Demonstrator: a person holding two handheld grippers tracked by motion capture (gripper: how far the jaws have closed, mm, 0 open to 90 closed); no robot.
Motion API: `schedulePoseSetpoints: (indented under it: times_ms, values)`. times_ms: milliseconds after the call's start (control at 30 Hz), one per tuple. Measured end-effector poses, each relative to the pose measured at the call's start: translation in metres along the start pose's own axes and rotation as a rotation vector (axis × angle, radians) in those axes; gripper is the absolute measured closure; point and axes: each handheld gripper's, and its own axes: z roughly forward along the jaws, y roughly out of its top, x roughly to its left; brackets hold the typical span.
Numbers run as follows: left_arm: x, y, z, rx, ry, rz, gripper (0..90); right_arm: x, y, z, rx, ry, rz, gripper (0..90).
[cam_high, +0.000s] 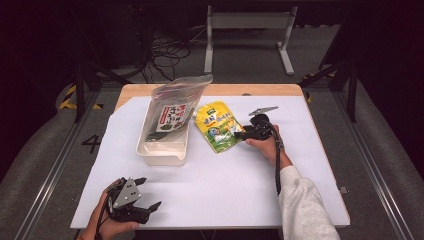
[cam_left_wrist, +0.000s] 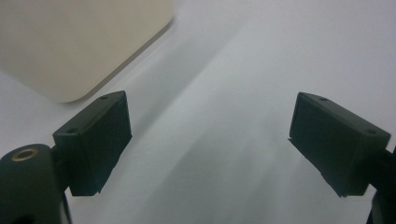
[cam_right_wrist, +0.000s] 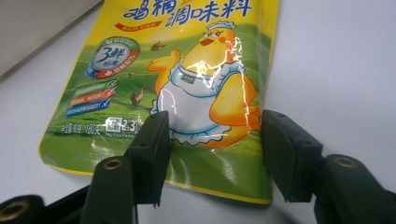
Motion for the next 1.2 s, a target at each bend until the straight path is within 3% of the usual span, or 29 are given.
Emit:
schedulePoseSetpoints:
  times_ms: [367,433,467,633,667,700,733,767,800,833,933,967,1000,1033,1067,1200]
  values:
    - [0.0,0.001,0.003,0.002,-0.025,0.004,13.6,0.004,0.0,-0.004,0.025,0.01,-0.007,54.0]
    - [0.0,0.002,0.003,0.002,-0.026,0.001,13.6,0.004,-0.002,-0.007,0.019,0.029,-0.003,69.9]
    - [0.0,0.002,0.004,0.002,-0.029,0.001,13.6,0.004,-0.004,-0.008,0.004,0.062,0.008,71.2]
    - [0.0,0.003,0.005,0.005,-0.031,0.005,13.5,0.01,-0.008,-0.007,-0.011,0.082,0.004,74.9]
    - [-0.001,0.003,0.005,0.008,-0.034,0.012,13.5,0.011,-0.008,-0.008,-0.021,0.081,0.007,78.1]
    - [-0.001,0.003,0.005,0.007,-0.035,0.013,13.6,0.01,-0.008,-0.01,-0.049,0.074,0.006,90.0]
    - [0.0,0.003,0.006,0.006,-0.036,0.012,13.5,0.008,-0.008,-0.014,-0.076,0.116,0.02,90.0]
    - [0.0,0.003,0.006,0.007,-0.037,0.008,13.6,0.012,-0.006,-0.014,-0.048,0.114,-0.011,90.0]
    - [0.0,0.003,0.006,0.007,-0.037,0.008,13.6,0.012,-0.006,-0.014,-0.048,0.114,-0.011,90.0]
    - [0.0,0.003,0.006,0.007,-0.038,0.006,13.5,0.022,-0.007,-0.007,0.019,0.067,-0.083,90.0]
    - [0.0,0.003,0.006,0.008,-0.037,0.008,13.6,0.023,-0.007,-0.008,-0.013,0.053,-0.06,89.6]
    - [-0.001,0.003,0.006,0.007,-0.034,0.007,13.6,0.02,-0.007,-0.009,-0.06,0.049,-0.011,72.2]
    - [-0.001,0.003,0.006,0.007,-0.034,0.007,13.6,0.02,-0.007,-0.009,-0.06,0.049,-0.011,72.2]
    - [-0.001,0.003,0.005,0.002,-0.038,0.01,13.6,0.02,-0.007,-0.004,-0.057,0.037,0.012,51.3]
    - [-0.001,0.003,0.005,0.002,-0.038,0.01,13.6,0.02,-0.007,-0.004,-0.057,0.037,0.012,51.3]
    - [0.0,0.003,0.006,-0.001,-0.045,0.001,13.6,0.031,-0.007,-0.003,-0.045,0.051,-0.059,35.5]
